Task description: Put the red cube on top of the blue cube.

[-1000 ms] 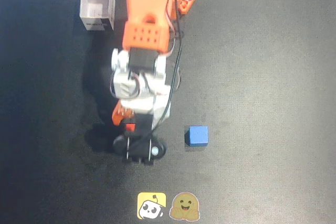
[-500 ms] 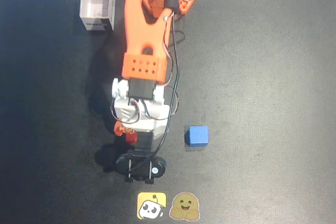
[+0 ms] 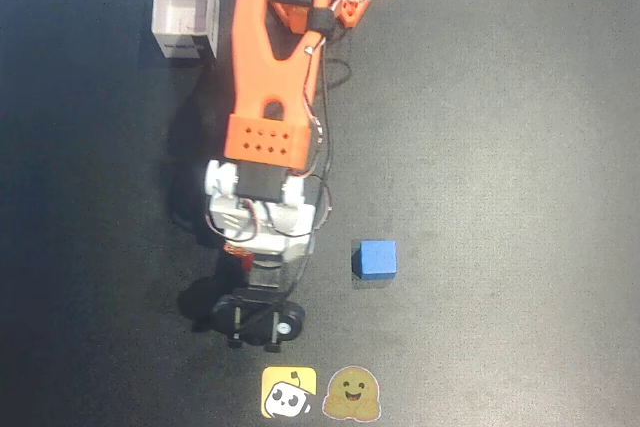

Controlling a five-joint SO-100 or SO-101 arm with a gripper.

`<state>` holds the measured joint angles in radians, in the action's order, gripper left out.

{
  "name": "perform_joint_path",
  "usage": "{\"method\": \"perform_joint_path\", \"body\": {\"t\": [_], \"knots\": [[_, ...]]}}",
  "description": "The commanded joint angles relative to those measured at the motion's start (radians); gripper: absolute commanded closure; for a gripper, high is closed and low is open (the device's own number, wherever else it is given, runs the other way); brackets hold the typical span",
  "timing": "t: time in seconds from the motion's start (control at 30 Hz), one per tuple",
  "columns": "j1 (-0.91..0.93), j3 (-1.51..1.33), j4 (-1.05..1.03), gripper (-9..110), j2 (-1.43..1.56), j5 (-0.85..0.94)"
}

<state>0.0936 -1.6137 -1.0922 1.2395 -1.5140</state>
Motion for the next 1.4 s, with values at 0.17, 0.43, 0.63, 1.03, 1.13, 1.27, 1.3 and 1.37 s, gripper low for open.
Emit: {"method": "perform_joint_path", "body": {"t": [0.17, 0.43, 0.63, 1.03, 1.13, 1.27, 1.3, 1.37], "knots": [[0.005, 0.017, 0.003, 100, 0.011, 0.015], [0.008, 0.120, -0.097, 100, 0.029, 0.028], [-0.003, 0.299, -0.249, 100, 0.052, 0.021], [-0.167, 0.336, -0.167, 100, 0.089, -0.072], [-0.204, 0.371, -0.146, 100, 0.060, -0.075], [-0.238, 0.448, -0.135, 100, 0.002, -0.074], [-0.244, 0.469, -0.135, 100, -0.012, -0.067], [-0.255, 0.509, -0.141, 100, -0.034, -0.060]]}}
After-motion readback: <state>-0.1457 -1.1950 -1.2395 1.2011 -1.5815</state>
